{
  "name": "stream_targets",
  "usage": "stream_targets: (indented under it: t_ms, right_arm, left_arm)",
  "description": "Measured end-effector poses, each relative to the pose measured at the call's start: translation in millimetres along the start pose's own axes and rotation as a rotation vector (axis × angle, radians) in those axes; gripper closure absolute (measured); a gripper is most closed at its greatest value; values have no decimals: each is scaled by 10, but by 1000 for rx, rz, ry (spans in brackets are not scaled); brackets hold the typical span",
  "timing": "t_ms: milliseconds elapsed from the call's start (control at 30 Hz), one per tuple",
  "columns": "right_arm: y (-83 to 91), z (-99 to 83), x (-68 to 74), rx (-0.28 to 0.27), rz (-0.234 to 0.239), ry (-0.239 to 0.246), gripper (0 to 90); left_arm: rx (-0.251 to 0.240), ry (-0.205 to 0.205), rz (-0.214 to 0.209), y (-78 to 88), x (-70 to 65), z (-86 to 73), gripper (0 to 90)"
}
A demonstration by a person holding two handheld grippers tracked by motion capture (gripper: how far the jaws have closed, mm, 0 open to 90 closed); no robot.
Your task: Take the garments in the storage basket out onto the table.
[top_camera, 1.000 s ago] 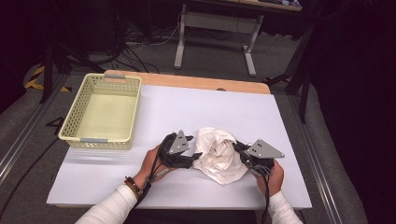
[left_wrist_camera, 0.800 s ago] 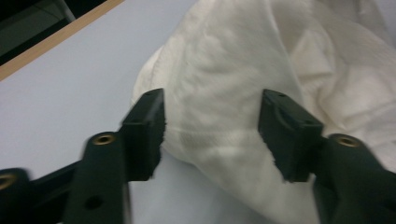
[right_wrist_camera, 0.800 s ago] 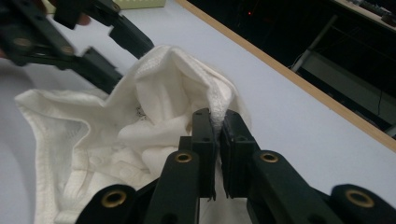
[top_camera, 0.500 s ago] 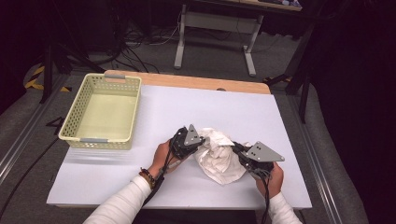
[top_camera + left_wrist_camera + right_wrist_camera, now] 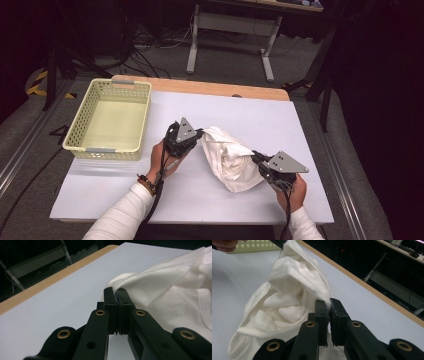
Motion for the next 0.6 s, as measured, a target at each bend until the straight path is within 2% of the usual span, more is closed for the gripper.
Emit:
stream_targets:
  t_ms: [100,133,333,367,467,500,567,600]
  right_arm:
    - [41,-39,-22,-1,22,-47,859]
    - [66,-61,-32,1,26,-54,859]
    - [195,-247,-83,32,25,-98,857]
    - [193,-293,-76,45,29,-105,854]
    - [138,-429,-33,90,50,-109,846]
    - [79,-498,-6,116,68,-107,826]
    - [43,-529,-6,124,77,-116,805]
    - [37,-535,-7,123,84,-127,792]
  left_arm:
    - [-1,18,10,27,72,8,883]
    - [-4,33,16,28,92,12,884]
    - [26,58,7,-28,141,-70,883]
    - [35,77,3,-45,147,-97,883]
    - [56,93,-3,-89,160,-156,874]
    - [53,95,0,-94,165,-166,851]
    - [39,102,9,-85,176,-159,823]
    - [16,115,7,-51,181,-124,807]
Point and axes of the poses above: each handheld gripper's, and its own axes: y roughly backward along the jaws, z roughly out of its top, x roughly to its left, the point moved 10 cm from there along -y, roughly forward along the jaws, and after that the axes turned 3 degrees about -x, right-handed, at the moved point
